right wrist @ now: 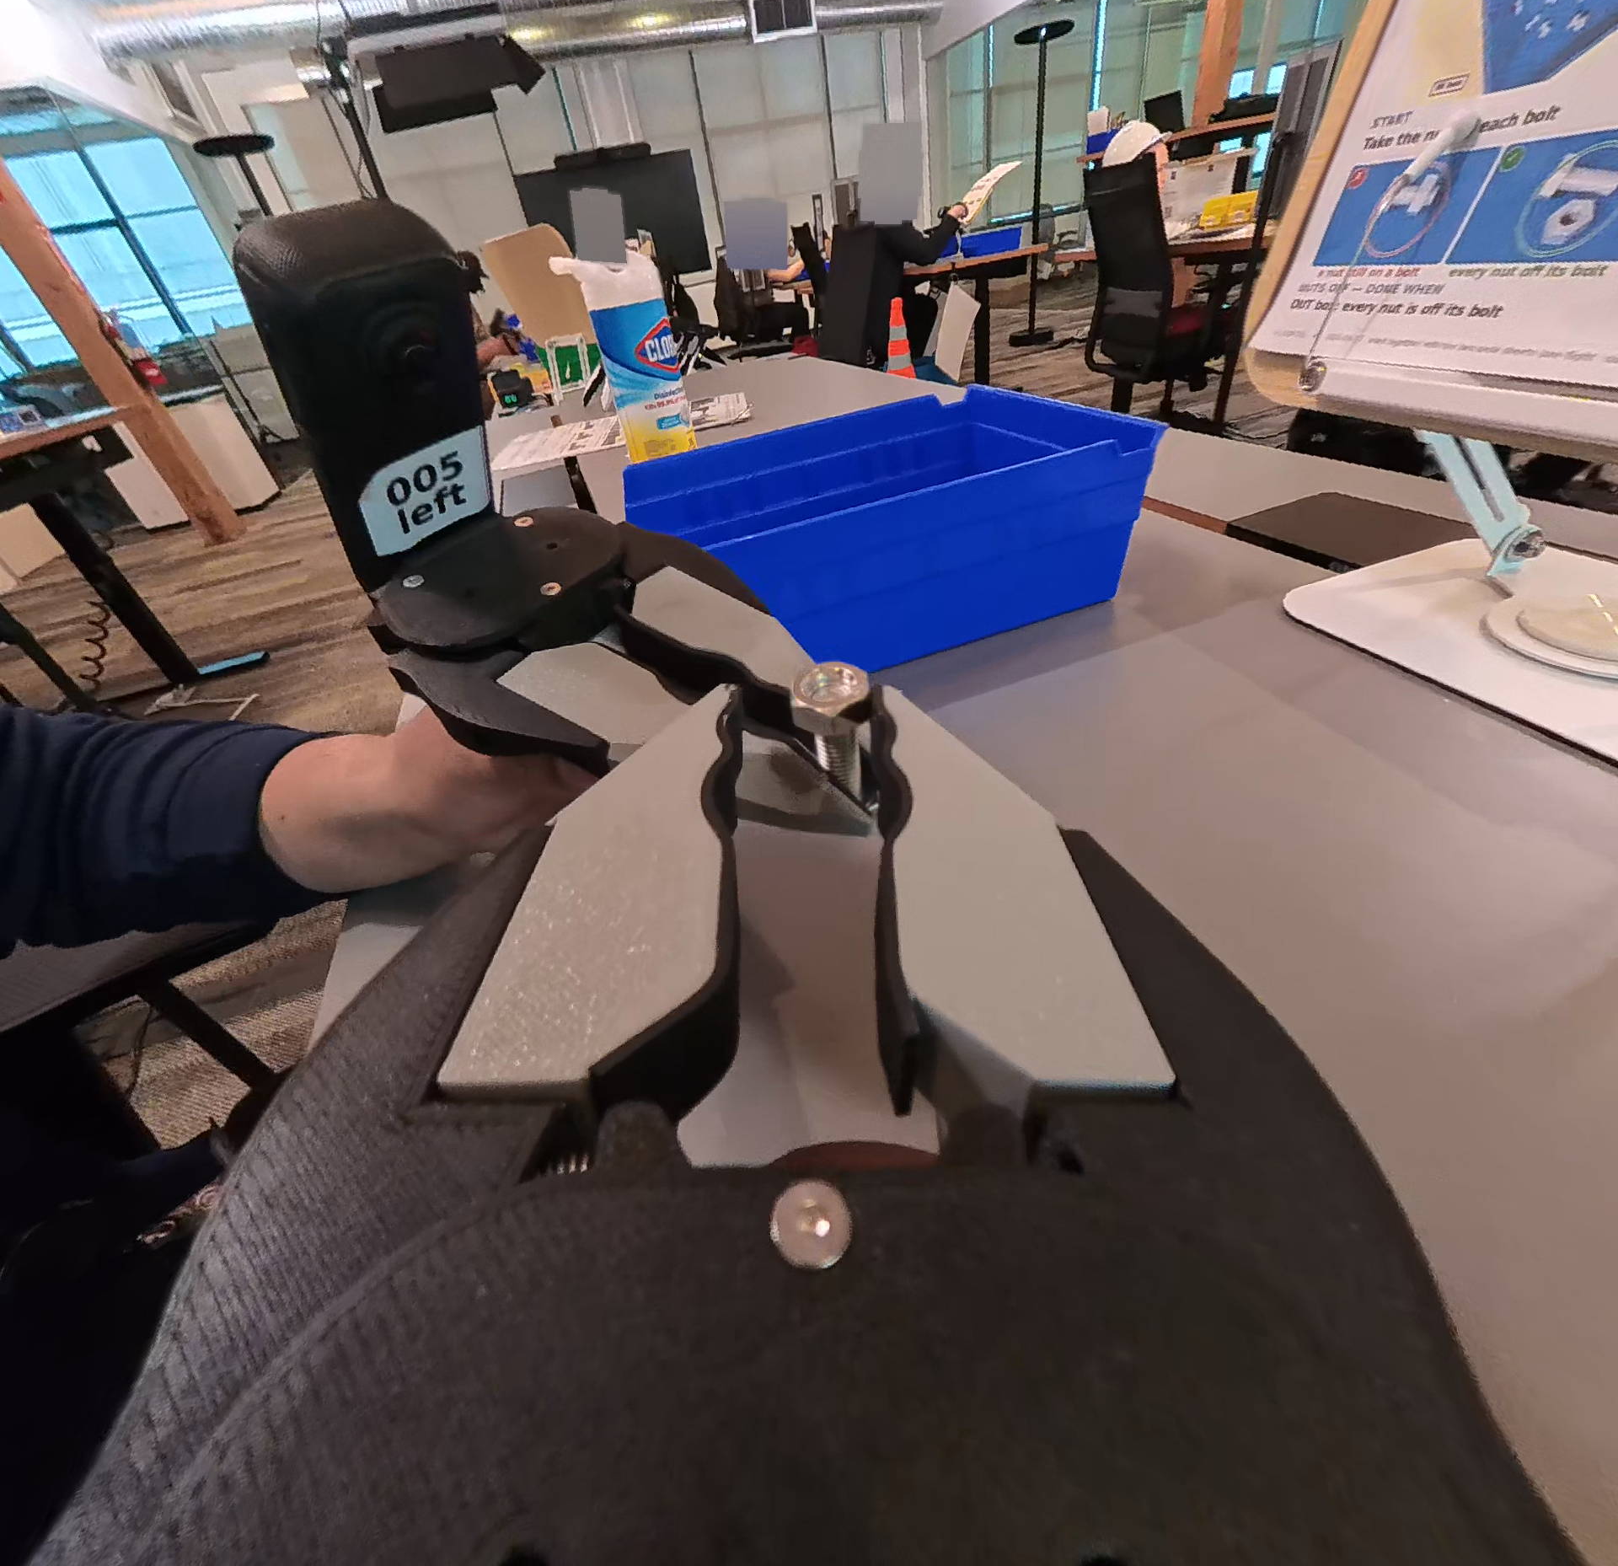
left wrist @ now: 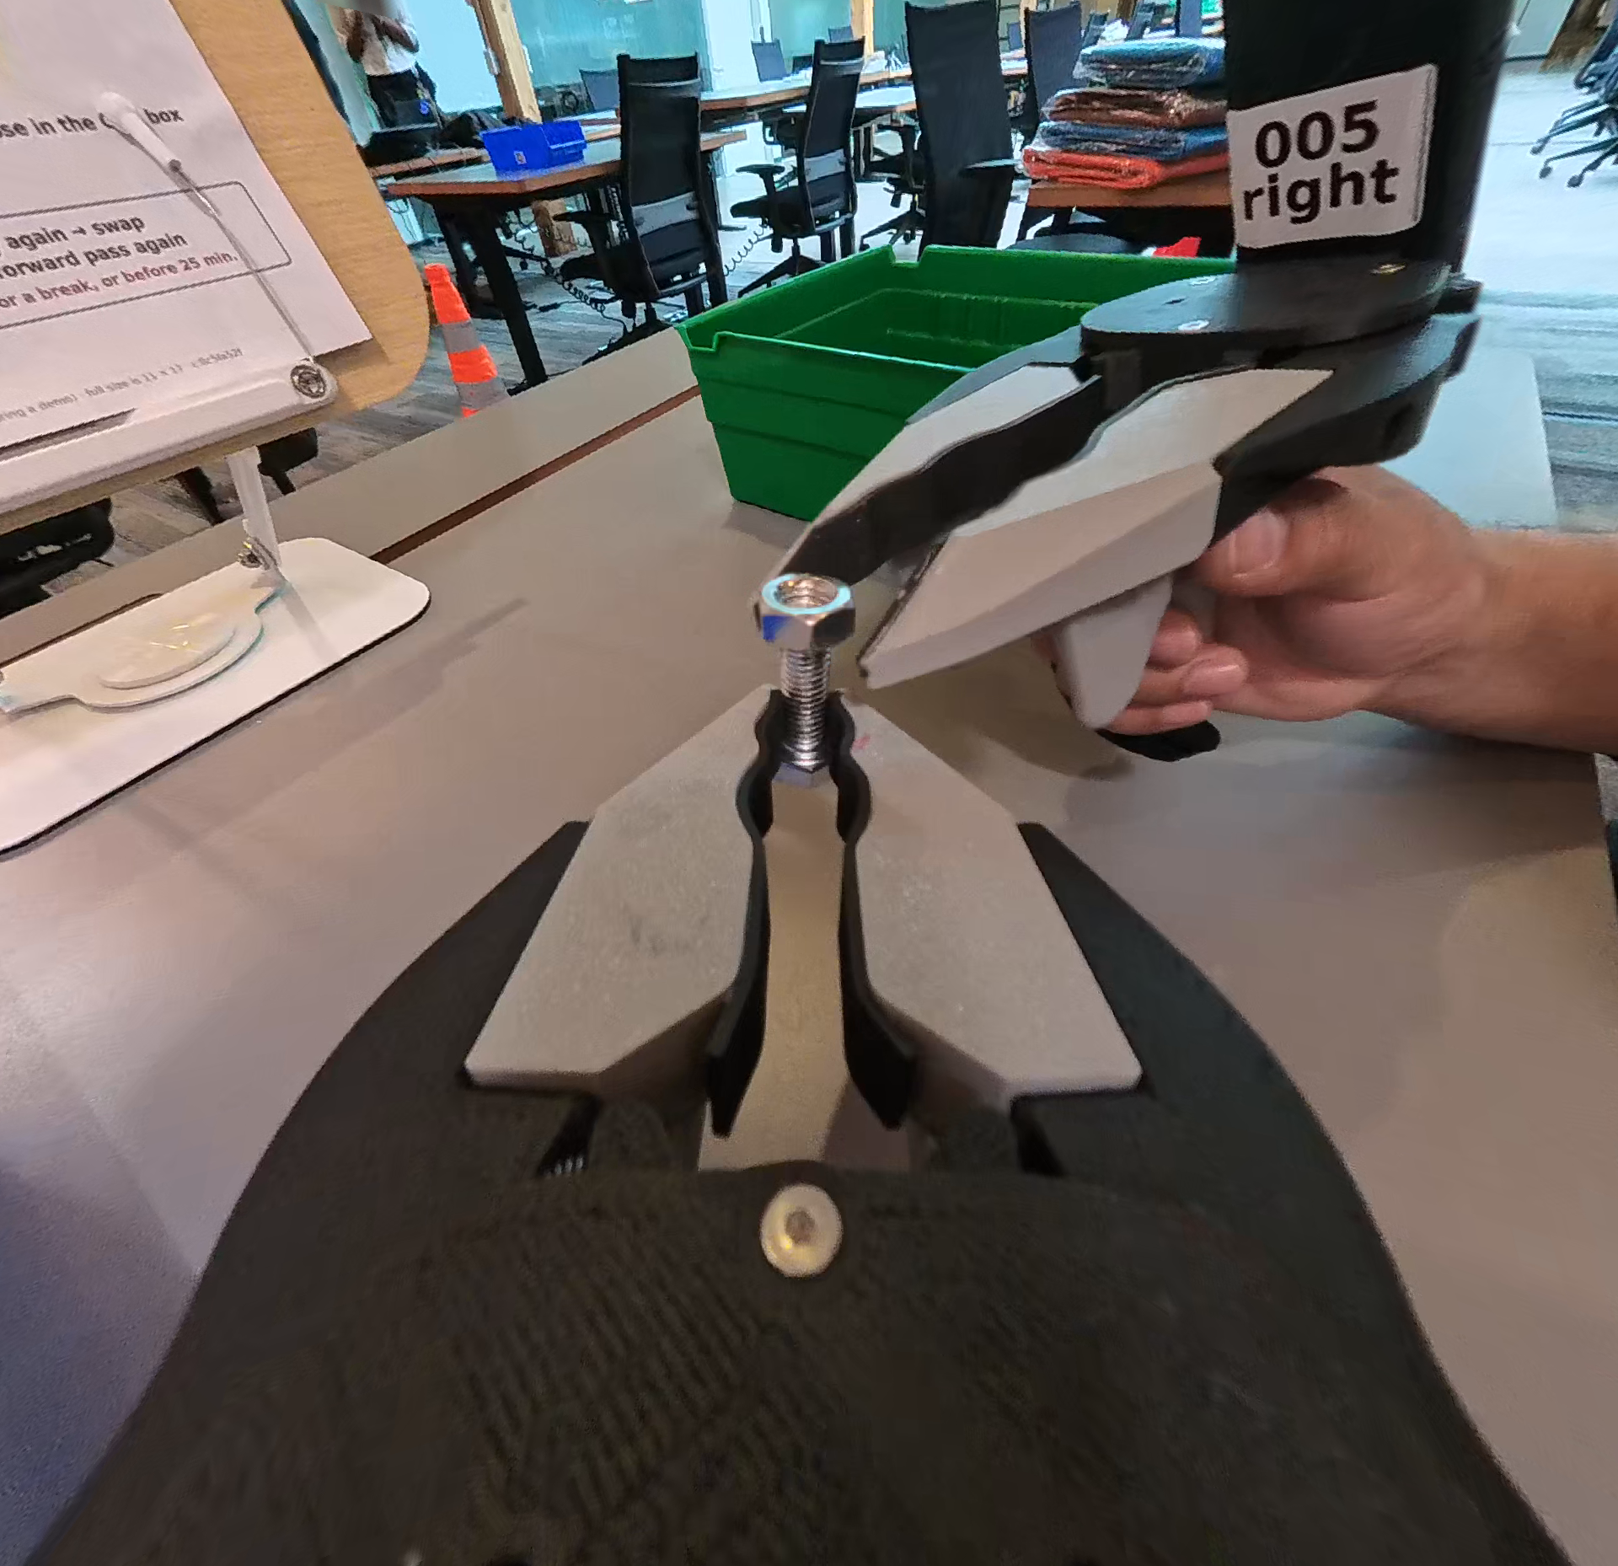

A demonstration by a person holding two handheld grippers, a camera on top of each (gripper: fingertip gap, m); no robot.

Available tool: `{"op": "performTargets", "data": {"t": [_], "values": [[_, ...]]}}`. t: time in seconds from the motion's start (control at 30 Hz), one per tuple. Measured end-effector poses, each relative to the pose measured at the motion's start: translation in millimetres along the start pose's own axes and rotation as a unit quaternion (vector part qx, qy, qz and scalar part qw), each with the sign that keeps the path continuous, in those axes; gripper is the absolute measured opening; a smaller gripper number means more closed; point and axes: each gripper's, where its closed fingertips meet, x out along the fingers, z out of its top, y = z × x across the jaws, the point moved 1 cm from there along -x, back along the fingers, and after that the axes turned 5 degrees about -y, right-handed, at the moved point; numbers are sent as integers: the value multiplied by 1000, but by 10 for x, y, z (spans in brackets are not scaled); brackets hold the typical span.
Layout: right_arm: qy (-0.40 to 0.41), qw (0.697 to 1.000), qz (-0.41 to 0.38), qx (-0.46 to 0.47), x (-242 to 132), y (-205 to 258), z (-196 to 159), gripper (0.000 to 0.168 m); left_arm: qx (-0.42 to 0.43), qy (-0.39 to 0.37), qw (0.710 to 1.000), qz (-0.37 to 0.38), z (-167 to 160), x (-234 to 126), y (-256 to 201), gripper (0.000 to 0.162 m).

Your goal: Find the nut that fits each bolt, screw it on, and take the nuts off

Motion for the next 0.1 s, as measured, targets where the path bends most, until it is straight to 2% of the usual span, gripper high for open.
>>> {"op": "performTargets", "data": {"t": [0.1], "values": [[2,1000,-8,-9,18,-8,-18,26,1,3,1000,-6,-13,17,-30,7]]}}
